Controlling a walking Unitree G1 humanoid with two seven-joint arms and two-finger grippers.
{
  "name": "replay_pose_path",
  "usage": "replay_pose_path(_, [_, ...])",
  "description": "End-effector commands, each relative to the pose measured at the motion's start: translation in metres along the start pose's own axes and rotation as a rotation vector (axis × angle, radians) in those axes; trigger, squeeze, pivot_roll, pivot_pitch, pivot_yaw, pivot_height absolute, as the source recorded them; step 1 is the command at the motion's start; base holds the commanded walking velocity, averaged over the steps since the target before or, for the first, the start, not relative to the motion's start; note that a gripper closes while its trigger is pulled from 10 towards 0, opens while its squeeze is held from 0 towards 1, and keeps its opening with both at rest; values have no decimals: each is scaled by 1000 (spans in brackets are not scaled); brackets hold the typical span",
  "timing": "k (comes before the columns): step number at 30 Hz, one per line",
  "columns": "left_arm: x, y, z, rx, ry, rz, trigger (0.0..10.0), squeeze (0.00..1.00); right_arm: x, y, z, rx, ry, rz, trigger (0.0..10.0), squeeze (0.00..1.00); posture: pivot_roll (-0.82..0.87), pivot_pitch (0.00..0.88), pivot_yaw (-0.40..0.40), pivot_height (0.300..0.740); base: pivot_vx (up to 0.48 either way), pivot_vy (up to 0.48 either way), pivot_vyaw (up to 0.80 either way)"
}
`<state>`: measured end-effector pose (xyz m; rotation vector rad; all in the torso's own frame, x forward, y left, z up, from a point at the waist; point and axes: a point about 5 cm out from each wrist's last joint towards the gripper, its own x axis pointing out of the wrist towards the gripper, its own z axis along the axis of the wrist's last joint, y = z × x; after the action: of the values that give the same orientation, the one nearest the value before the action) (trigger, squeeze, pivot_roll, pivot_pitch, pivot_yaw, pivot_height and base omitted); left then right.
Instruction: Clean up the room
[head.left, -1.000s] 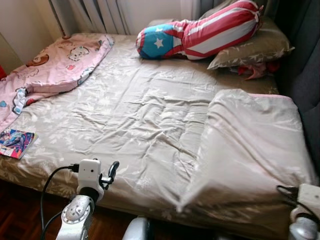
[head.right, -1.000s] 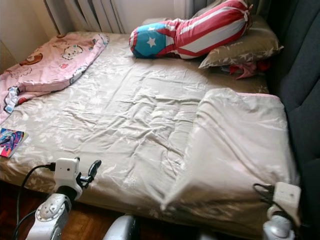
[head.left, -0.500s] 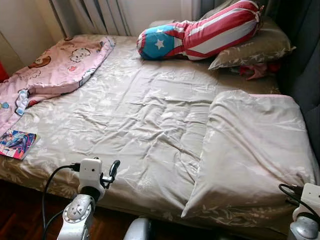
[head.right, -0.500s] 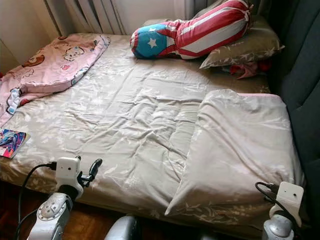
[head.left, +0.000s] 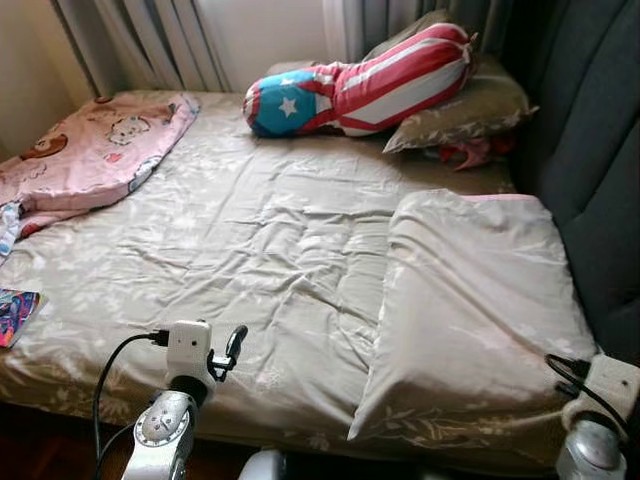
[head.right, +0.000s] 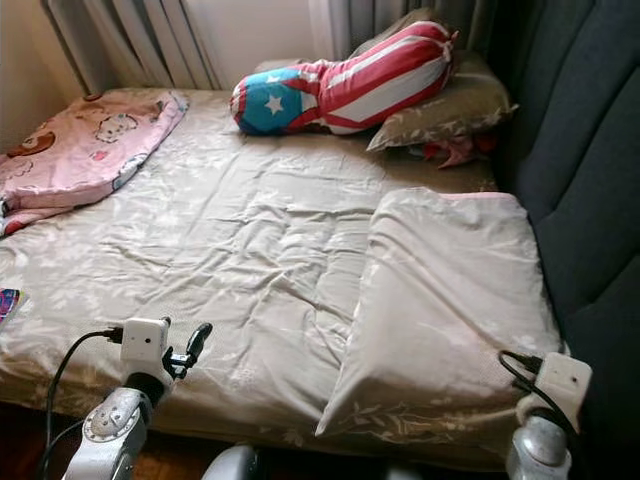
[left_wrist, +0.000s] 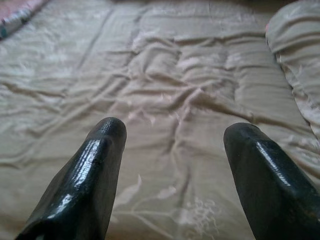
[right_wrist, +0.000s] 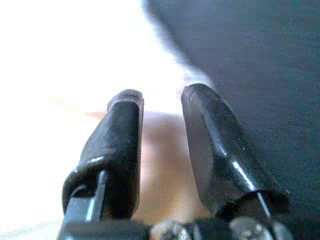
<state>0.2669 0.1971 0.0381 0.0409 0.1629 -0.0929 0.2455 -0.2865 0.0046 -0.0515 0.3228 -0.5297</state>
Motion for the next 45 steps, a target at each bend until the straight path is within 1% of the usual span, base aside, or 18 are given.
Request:
replay_pose_path(1, [0, 5, -3, -20, 9, 25, 10000, 0, -2, 14, 1, 29, -13, 80, 10000, 0, 34, 10, 44, 650, 0, 0, 0])
replay_pose_path(2, [0, 7, -8, -43, 32, 46, 10000, 0, -10, 30, -9, 31, 22, 157, 10000, 0, 34, 7, 41, 660, 0, 0, 0])
replay_pose_path(3, [0, 7, -8, -43, 32, 46, 10000, 0, -10, 30, -9, 31, 22, 157, 10000, 0, 34, 7, 41, 660, 0, 0, 0])
replay_pose_path(5, [0, 8, -15, -73, 61, 66, 10000, 0, -20, 47, -22, 68, 80, 225, 10000, 0, 36, 2, 39, 675, 0, 0, 0])
replay_pose_path(9, [-2, 8, -26, -96, 110, 86, 10000, 0, -34, 65, -40, 73, 150, 305, 10000, 0, 33, 0, 37, 695, 0, 0, 0])
replay_pose_path(12, [-4, 8, -38, -112, 166, 105, 10000, 0, -48, 78, -56, 30, 223, 362, 10000, 0, 36, 0, 25, 710, 0, 0, 0])
replay_pose_path(15, [-5, 8, -45, -113, 205, 120, 10000, 0, -53, 84, -61, 27, 254, 389, 10000, 0, 33, 0, 19, 730, 0, 0, 0])
replay_pose_path(16, [-6, 9, -52, -138, 239, 140, 10000, 0, -55, 88, -64, 23, 272, 407, 10000, 0, 27, 0, 18, 740, 0, 0, 0])
replay_pose_path(18, [-7, 9, -57, -144, 268, 149, 10000, 0, -57, 89, -66, 7, 289, 424, 10000, 0, 26, 0, 19, 740, 0, 0, 0])
replay_pose_path(20, [-12, 8, -69, -165, 333, 179, 10000, 0, -62, 91, -74, 13, 341, 439, 10000, 0, 30, 0, 21, 740, 0, 0, 0])
replay_pose_path(21, [-15, 7, -74, -185, 361, 193, 10000, 0, -66, 94, -77, -24, 357, 472, 10000, 0, 33, 0, 20, 740, 0, 0, 0])
replay_pose_path(22, [-15, 7, -74, -185, 361, 193, 10000, 0, -66, 94, -77, -24, 357, 472, 10000, 0, 33, 0, 20, 740, 0, 0, 0])
replay_pose_path(25, [-20, 6, -84, -135, 438, 169, 10000, 0, -68, 92, -82, -53, 394, 476, 10000, 0, 43, 0, 14, 740, 0, 0, 0])
replay_pose_path(28, [-31, 4, -99, -80, 549, 148, 10000, 0, -70, 88, -89, -60, 448, 451, 10000, 0, 20, 0, 25, 740, 0, 0, 0])
replay_pose_path(30, [-37, 4, -106, -80, 593, 158, 10000, 0, -72, 85, -94, -70, 476, 434, 10000, 0, 10, 0, 28, 740, 0, 0, 0])
replay_pose_path(34, [-46, 1, -115, -66, 644, 160, 10000, 0, -77, 78, -102, -28, 524, 390, 10000, 0, 10, 0, 23, 740, 0, 0, 0])
replay_pose_path(37, [-54, -3, -123, -71, 687, 171, 10000, 0, -85, 75, -111, -56, 565, 387, 10000, 0, -4, 0, 16, 740, 0, 0, 0])
replay_pose_path(45, [-62, -9, -130, -79, 720, 167, 10000, 0, -89, 72, -115, -91, 569, 414, 10000, 0, -14, 0, 6, 740, 0, 0, 0])
